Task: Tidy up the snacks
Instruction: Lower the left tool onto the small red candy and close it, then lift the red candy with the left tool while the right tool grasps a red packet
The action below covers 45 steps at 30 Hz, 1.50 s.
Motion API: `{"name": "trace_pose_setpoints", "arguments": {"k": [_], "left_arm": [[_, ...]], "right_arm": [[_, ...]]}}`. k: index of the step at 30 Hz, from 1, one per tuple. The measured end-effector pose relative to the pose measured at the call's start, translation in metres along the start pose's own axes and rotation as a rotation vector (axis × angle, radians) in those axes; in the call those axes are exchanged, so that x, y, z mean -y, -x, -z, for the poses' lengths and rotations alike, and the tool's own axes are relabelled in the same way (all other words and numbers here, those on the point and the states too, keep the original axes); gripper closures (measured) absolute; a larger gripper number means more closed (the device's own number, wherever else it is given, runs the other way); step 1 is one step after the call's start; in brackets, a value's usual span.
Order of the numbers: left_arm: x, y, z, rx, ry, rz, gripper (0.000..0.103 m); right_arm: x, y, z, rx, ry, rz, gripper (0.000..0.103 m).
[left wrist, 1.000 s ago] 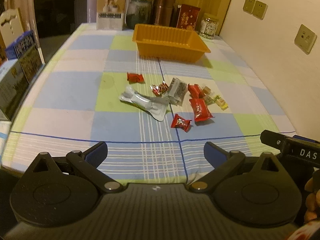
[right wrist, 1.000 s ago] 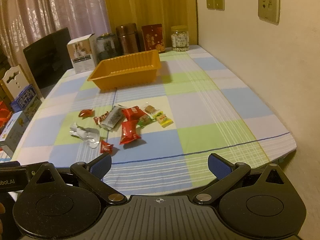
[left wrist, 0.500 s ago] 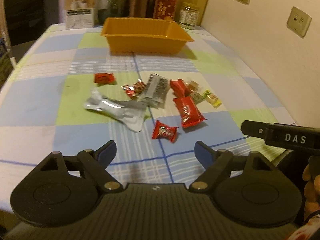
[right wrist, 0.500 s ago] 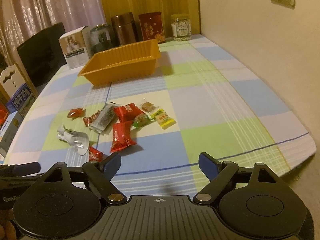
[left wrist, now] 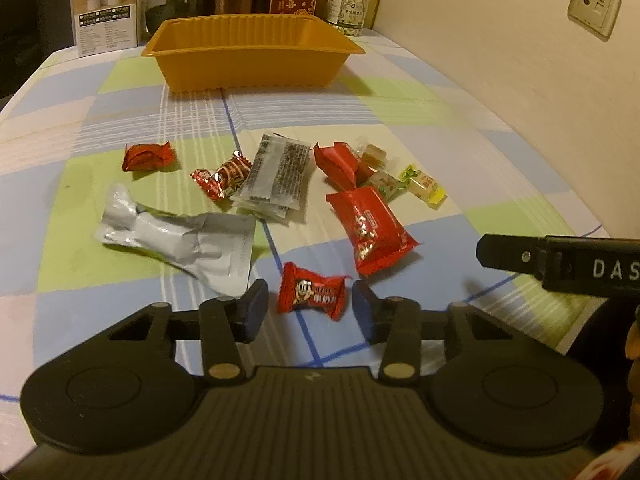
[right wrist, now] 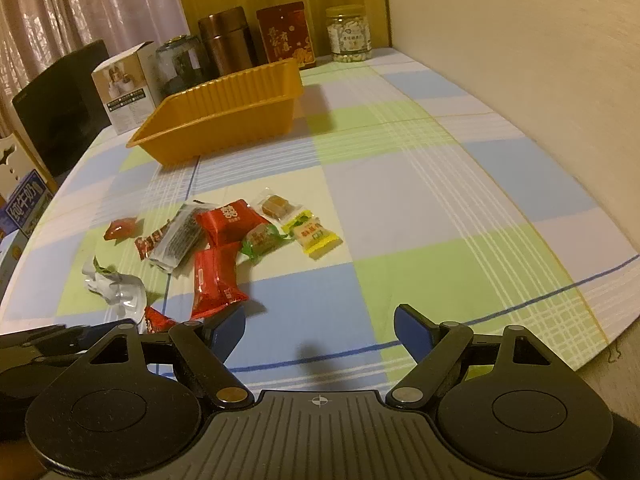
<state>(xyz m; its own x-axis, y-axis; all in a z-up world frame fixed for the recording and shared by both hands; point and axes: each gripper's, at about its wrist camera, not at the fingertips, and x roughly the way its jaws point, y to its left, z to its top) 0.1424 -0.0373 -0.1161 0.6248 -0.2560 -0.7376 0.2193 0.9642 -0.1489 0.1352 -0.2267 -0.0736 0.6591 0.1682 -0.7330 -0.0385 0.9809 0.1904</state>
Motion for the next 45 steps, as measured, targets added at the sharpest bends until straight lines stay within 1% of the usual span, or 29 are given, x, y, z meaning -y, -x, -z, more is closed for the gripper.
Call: {"name": "trace_pose_setpoints", "arguments": {"k": [2, 3, 6, 7, 13, 15, 19, 21, 24, 26, 27, 29, 30, 32, 33, 37, 45], "left_arm": [[0.000, -0.003, -0.001, 0.002, -0.008, 0.002, 0.067], [0.000, -0.004, -0.002, -0.001, -0.010, 0.001, 0.072], [-0.001, -0.003, -0.001, 0.001, -0.014, -0.006, 0.076], [-0.001, -0.001, -0.001, 0.005, -0.014, -0.010, 0.082], [-0.011, 0.013, -0.003, 0.024, -0.002, -0.042, 0.082], [-0.016, 0.018, -0.003, 0.034, 0.012, -0.051, 0.082], [-0.027, 0.029, -0.006, 0.051, 0.036, -0.065, 0.082], [-0.031, 0.033, -0.007, 0.061, 0.046, -0.074, 0.082], [-0.039, 0.037, -0.009, 0.072, 0.063, -0.081, 0.082], [-0.042, 0.039, -0.010, 0.077, 0.072, -0.085, 0.082], [-0.044, 0.039, -0.011, 0.079, 0.077, -0.086, 0.082], [-0.047, 0.040, -0.011, 0.080, 0.084, -0.087, 0.082], [-0.047, 0.040, -0.011, 0.080, 0.086, -0.087, 0.082], [-0.048, 0.040, -0.012, 0.079, 0.087, -0.086, 0.082], [-0.048, 0.040, -0.012, 0.079, 0.087, -0.086, 0.082], [-0.048, 0.041, -0.014, 0.081, 0.088, -0.088, 0.082], [-0.045, 0.054, -0.028, 0.112, 0.069, -0.098, 0.082]], "right_arm": [[-0.002, -0.003, 0.000, -0.004, 0.001, 0.001, 0.021], [-0.002, -0.004, -0.001, -0.007, 0.002, 0.000, 0.021], [-0.004, -0.007, -0.001, -0.012, 0.007, -0.008, 0.021], [-0.005, -0.009, -0.002, -0.012, 0.009, -0.012, 0.021], [-0.017, -0.015, -0.007, -0.004, 0.032, -0.073, 0.021], [-0.023, -0.019, -0.009, -0.003, 0.045, -0.097, 0.023], [-0.037, -0.031, -0.014, -0.002, 0.090, -0.135, 0.029], [-0.044, -0.039, -0.016, -0.008, 0.118, -0.139, 0.031], [-0.052, -0.052, -0.018, -0.023, 0.146, -0.142, 0.039], [-0.057, -0.059, -0.018, -0.031, 0.167, -0.142, 0.045], [-0.059, -0.062, -0.018, -0.034, 0.175, -0.144, 0.047], [-0.063, -0.067, -0.017, -0.037, 0.197, -0.141, 0.056], [-0.065, -0.069, -0.017, -0.038, 0.206, -0.136, 0.059], [-0.067, -0.073, -0.017, -0.040, 0.218, -0.130, 0.070], [-0.068, -0.073, -0.017, -0.041, 0.222, -0.129, 0.072], [-0.069, -0.071, -0.016, -0.032, 0.235, -0.117, 0.076], [-0.069, -0.049, -0.024, 0.023, 0.222, -0.123, 0.076]]}}
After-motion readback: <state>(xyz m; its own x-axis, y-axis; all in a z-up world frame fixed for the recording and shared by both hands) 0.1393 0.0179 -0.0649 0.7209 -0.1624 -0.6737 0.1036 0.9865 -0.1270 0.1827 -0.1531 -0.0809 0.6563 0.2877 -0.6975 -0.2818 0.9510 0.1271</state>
